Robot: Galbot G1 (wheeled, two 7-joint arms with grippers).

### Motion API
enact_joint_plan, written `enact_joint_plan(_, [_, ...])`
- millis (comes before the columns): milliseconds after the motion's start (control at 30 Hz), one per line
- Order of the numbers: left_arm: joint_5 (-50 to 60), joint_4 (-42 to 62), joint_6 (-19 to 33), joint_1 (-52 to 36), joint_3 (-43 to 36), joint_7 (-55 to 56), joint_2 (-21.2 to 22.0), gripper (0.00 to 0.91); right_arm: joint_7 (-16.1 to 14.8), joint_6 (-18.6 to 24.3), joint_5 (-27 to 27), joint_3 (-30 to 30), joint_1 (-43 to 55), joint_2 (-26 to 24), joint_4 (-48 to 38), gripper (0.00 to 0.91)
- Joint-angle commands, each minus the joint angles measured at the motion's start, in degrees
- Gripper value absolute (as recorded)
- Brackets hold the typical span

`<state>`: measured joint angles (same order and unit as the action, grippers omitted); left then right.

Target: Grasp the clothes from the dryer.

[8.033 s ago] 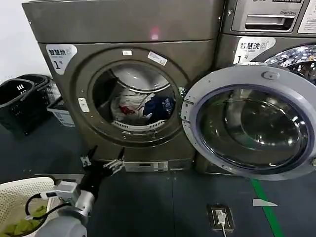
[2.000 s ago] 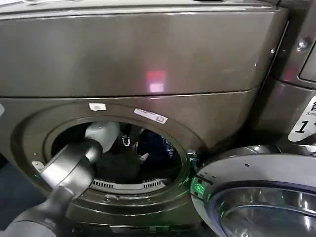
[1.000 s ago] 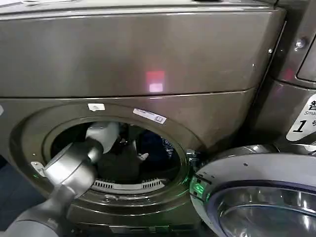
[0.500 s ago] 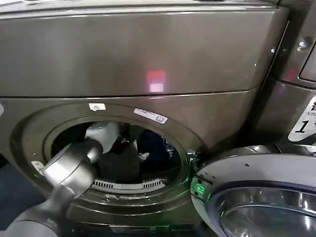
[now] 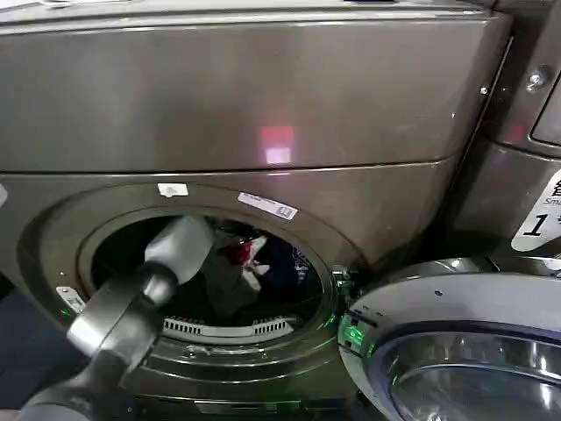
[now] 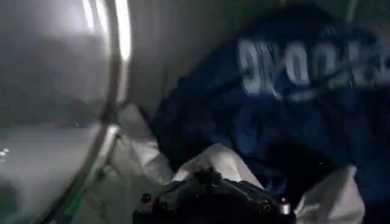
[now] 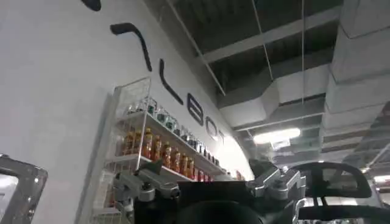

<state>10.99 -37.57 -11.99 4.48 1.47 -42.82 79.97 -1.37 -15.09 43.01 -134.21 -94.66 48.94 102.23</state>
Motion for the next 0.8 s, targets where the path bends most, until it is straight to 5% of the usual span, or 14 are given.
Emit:
enact_joint_plan(33, [-9.9, -17.0, 1.1, 10.8, 9.8, 16.1, 0.4, 0.0, 0.3, 0.3, 0.0, 0.0, 0.0, 0.0, -0.2, 0.907])
enact_joint_plan(467, [-10.4, -35.5, 7.2, 25.1, 19.3, 35.8, 5.6, 0.0, 3.2, 1.6, 0.3, -0.9, -0.8, -0.4, -0.8, 0.907])
enact_joint_plan(800, [-6.3, -42.7, 11.6, 33.2, 22.8, 47.4, 10.0, 0.0, 1.6, 2.8, -2.0, -1.9, -0.8, -0.3, -0.3, 0.907])
